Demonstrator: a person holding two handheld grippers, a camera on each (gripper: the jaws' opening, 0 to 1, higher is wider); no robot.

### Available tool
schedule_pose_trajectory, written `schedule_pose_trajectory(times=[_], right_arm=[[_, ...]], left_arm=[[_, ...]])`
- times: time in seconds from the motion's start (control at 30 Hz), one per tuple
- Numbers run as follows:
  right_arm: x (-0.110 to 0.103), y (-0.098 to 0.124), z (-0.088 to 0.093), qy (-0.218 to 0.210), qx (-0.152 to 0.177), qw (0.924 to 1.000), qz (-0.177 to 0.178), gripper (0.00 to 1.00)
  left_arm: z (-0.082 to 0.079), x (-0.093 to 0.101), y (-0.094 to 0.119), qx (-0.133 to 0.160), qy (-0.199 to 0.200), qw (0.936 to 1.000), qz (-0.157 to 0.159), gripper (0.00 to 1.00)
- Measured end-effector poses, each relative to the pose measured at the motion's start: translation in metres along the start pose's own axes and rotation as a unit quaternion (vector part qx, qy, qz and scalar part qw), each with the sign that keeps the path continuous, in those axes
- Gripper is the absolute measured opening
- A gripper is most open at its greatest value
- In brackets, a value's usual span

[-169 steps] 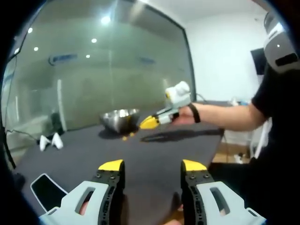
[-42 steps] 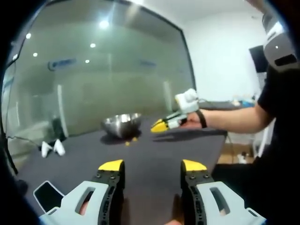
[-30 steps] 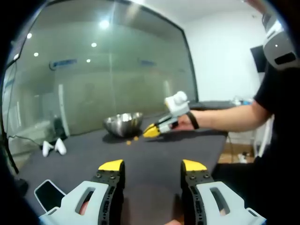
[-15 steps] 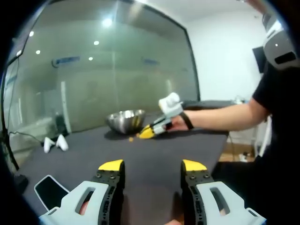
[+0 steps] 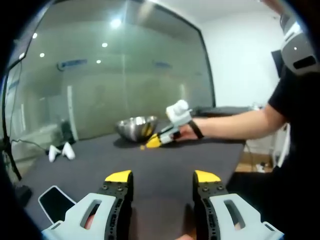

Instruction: Pick up the QQ candy scattered on the table and place it into the stainless steel bowl on the table

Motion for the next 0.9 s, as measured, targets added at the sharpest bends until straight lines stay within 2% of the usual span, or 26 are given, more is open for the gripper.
schedule_pose_trajectory(times=[0.13,0.23,0.5,0.67,0.9], right_arm=[[-0.001,0.000,0.000,0.013,0.003,0.9999,-0.003,0.10],[-0.004,0.001,-0.001,0.024,0.004,0.9997,-0.006,0.10],[-0.006,0.004,-0.002,0.016,0.003,0.9999,-0.005,0.10],[-0.013,0.016,-0.009,0.017,0.007,0.9998,-0.011,0.10],[-0.023,0.040,-0.022,0.009,0.034,0.9991,-0.022,0.10]], left_arm=[[0.000,0.000,0.000,-0.001,0.000,1.0000,-0.001,0.49],[0.001,0.001,0.000,-0.003,0.000,1.0000,-0.002,0.49],[-0.001,0.002,0.000,-0.001,0.000,1.0000,-0.002,0.49],[-0.003,0.003,0.001,0.000,-0.002,1.0000,-0.001,0.49],[-0.003,0.003,0.001,0.005,-0.002,1.0000,0.002,0.49]])
Point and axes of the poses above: the point that each gripper's makers call its tool centre point, and the gripper's own axes: y roughly backward along the fingers, x roughly to its right, z roughly out of its underside, the point moved 3 cm from there along y, roughly backward along the fingers, and after that the axes turned 3 degrees about x, right-handed, at the moved point
